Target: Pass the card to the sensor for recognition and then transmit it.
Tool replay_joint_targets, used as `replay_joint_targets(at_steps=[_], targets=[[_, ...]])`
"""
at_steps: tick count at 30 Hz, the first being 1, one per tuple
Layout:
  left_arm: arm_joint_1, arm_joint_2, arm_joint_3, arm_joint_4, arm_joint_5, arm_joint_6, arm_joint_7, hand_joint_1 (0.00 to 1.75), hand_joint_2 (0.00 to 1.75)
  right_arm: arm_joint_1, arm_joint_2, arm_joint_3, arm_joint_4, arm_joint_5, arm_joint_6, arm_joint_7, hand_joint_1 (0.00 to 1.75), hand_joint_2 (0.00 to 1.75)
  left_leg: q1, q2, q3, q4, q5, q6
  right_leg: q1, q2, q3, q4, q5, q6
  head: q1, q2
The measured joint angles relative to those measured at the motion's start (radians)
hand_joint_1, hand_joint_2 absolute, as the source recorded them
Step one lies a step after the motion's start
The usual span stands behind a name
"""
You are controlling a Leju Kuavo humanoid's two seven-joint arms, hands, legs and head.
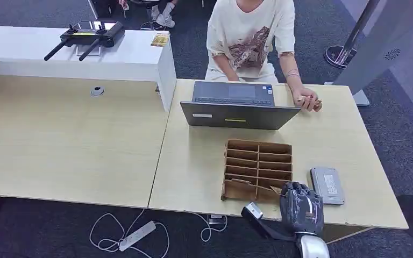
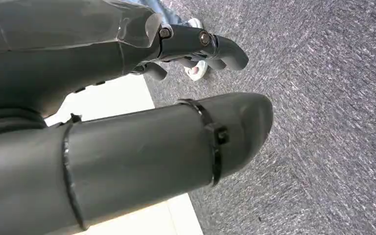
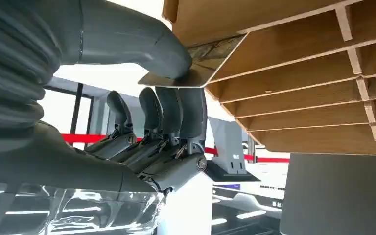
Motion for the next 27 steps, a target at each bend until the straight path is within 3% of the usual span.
replay_joint_targets(at_steps=[25, 27], targets=[[0.000, 0.001, 0.000, 0.000, 0.000, -0.001, -0.004, 0.00, 0.00, 0.008, 0.000, -0.003, 0.000, 0.000, -0.006, 0.000, 1.54, 1.75, 0.000, 0.000, 0.000, 0.000, 0.000, 0.000, 0.000, 0.000, 0.000, 0.000, 0.000, 0.000, 0.000, 0.000], [0.000, 0.001, 0.000, 0.000, 0.001, -0.001, -0.004, 0.00, 0.00, 0.008, 0.000, -0.003, 0.000, 0.000, -0.008, 0.002, 1.68, 1.75, 0.000, 0.000, 0.000, 0.000, 0.000, 0.000, 0.000, 0.000, 0.000, 0.000, 0.000, 0.000, 0.000, 0.000]])
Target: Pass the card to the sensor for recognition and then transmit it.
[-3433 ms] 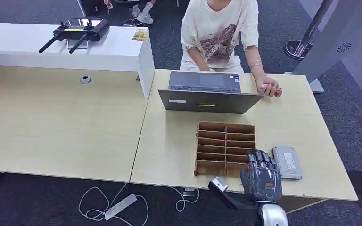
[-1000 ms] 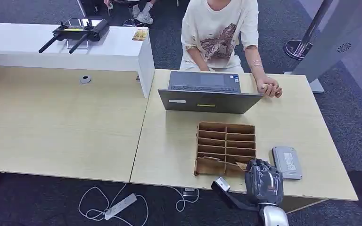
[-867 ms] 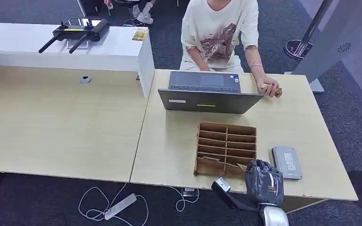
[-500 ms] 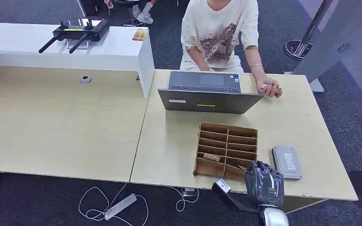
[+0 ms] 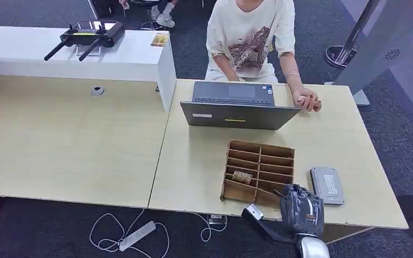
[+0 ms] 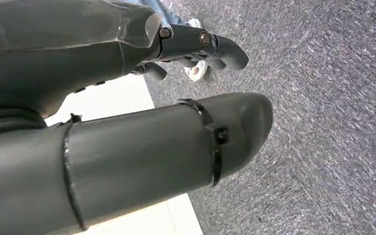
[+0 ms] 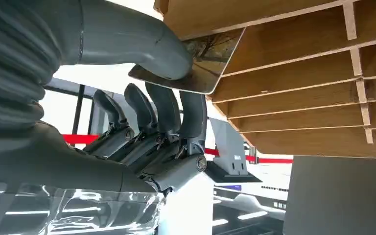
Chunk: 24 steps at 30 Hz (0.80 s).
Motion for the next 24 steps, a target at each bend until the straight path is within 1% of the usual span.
replay_joint_targets(at_steps=[1, 3, 11, 15, 24], targets=[[0.000, 0.000, 0.000, 0.000, 0.000, 0.000, 0.000, 0.00, 0.00, 0.000, 0.000, 0.000, 0.000, 0.000, -0.001, 0.000, 1.68, 1.75, 0.000, 0.000, 0.000, 0.000, 0.000, 0.000, 0.000, 0.000, 0.000, 0.000, 0.000, 0.000, 0.000, 0.000], [0.000, 0.000, 0.000, 0.000, 0.000, 0.000, -0.001, 0.00, 0.00, 0.000, 0.000, 0.000, 0.000, 0.000, -0.003, 0.002, 1.75, 1.75, 0.000, 0.000, 0.000, 0.000, 0.000, 0.000, 0.000, 0.000, 0.000, 0.000, 0.000, 0.000, 0.000, 0.000], [0.000, 0.000, 0.000, 0.000, 0.000, 0.000, -0.002, 0.00, 0.00, 0.001, 0.000, 0.000, 0.000, 0.002, -0.024, 0.005, 1.75, 1.75, 0.000, 0.000, 0.000, 0.000, 0.000, 0.000, 0.000, 0.000, 0.000, 0.000, 0.000, 0.000, 0.000, 0.000], [0.000, 0.000, 0.000, 0.000, 0.000, 0.001, -0.002, 0.00, 0.00, 0.001, 0.000, 0.000, 0.000, 0.003, -0.036, -0.007, 1.75, 1.75, 0.000, 0.000, 0.000, 0.000, 0.000, 0.000, 0.000, 0.000, 0.000, 0.000, 0.000, 0.000, 0.000, 0.000], [-0.001, 0.000, 0.000, 0.000, -0.002, 0.000, -0.004, 0.00, 0.00, -0.008, -0.003, 0.026, 0.014, 0.003, -0.048, -0.066, 1.75, 1.75, 0.000, 0.000, 0.000, 0.000, 0.000, 0.000, 0.000, 0.000, 0.000, 0.000, 0.000, 0.000, 0.000, 0.000]])
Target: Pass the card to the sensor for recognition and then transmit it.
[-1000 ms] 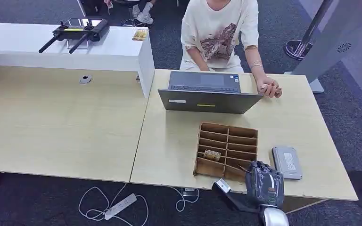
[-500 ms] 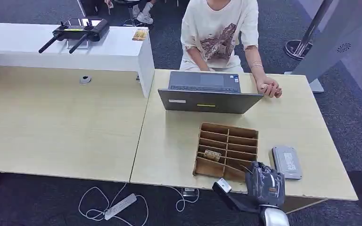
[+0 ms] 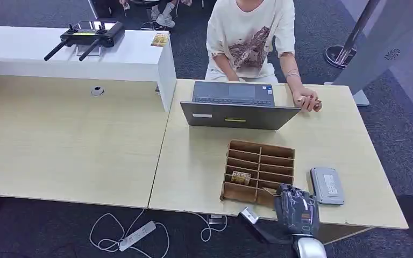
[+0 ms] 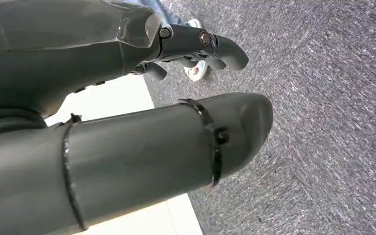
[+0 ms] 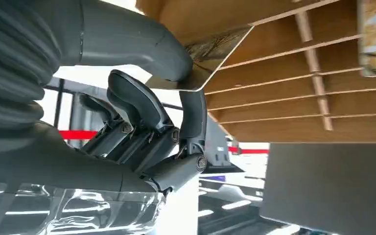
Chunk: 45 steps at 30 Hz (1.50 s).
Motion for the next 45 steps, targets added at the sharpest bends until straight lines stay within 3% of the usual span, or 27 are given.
replay_joint_targets(at_steps=[30, 40, 45], targets=[[-0.001, 0.004, 0.000, 0.000, 0.002, -0.005, 0.000, 0.00, 0.00, -0.018, -0.039, 0.071, -0.005, 0.000, -0.045, 0.063, 1.75, 1.75, 0.000, 0.000, 0.000, 0.000, 0.000, 0.000, 0.000, 0.000, 0.000, 0.000, 0.000, 0.000, 0.000, 0.000], [-0.001, 0.004, 0.002, 0.000, 0.011, -0.005, 0.010, 0.00, 0.00, -0.025, -0.055, 0.086, -0.017, 0.000, -0.102, 0.085, 1.75, 1.75, 0.000, 0.000, 0.000, 0.000, 0.000, 0.000, 0.000, 0.000, 0.000, 0.000, 0.000, 0.000, 0.000, 0.000], [-0.001, 0.004, 0.004, 0.000, 0.017, -0.003, 0.010, 0.00, 0.00, -0.026, -0.055, 0.089, -0.031, -0.001, -0.112, 0.031, 1.75, 1.75, 0.000, 0.000, 0.000, 0.000, 0.000, 0.000, 0.000, 0.000, 0.000, 0.000, 0.000, 0.000, 0.000, 0.000]])
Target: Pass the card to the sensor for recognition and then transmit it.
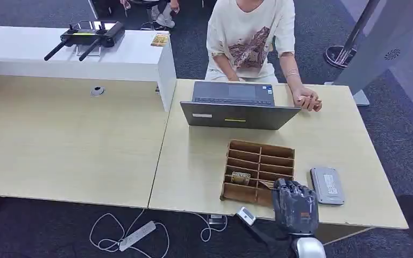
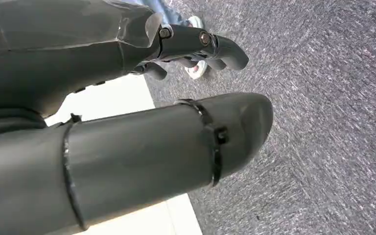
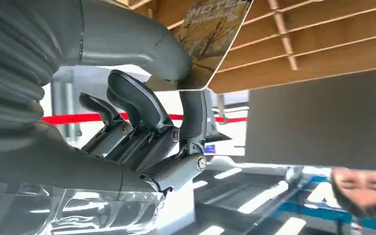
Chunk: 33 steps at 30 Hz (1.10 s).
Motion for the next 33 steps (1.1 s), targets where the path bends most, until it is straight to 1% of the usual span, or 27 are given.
replay_joint_targets(at_steps=[2, 4, 13, 33], targets=[[0.000, 0.000, 0.002, 0.000, 0.000, 0.000, 0.000, 0.00, 0.00, 0.001, 0.003, -0.001, -0.002, 0.000, -0.001, -0.032, 1.75, 1.75, 0.000, 0.000, 0.000, 0.000, 0.000, 0.000, 0.000, 0.000, 0.000, 0.000, 0.000, 0.000, 0.000, 0.000], [0.000, 0.000, 0.004, 0.000, 0.002, 0.001, 0.001, 0.00, 0.00, 0.001, 0.009, -0.003, -0.005, 0.000, -0.002, -0.049, 1.75, 1.75, 0.000, 0.000, 0.000, 0.000, 0.000, 0.000, 0.000, 0.000, 0.000, 0.000, 0.000, 0.000, 0.000, 0.000], [0.000, -0.002, 0.018, 0.000, 0.003, 0.006, 0.001, 0.00, 0.00, 0.001, 0.030, -0.024, -0.011, -0.002, -0.032, -0.105, 1.75, 1.75, 0.000, 0.000, 0.000, 0.000, 0.000, 0.000, 0.000, 0.000, 0.000, 0.000, 0.000, 0.000, 0.000, 0.000], [0.000, -0.001, 0.021, 0.000, 0.000, 0.007, 0.000, 0.00, 0.00, -0.009, 0.040, -0.030, -0.011, -0.002, -0.097, -0.142, 1.75, 1.75, 0.000, 0.000, 0.000, 0.000, 0.000, 0.000, 0.000, 0.000, 0.000, 0.000, 0.000, 0.000, 0.000, 0.000]])
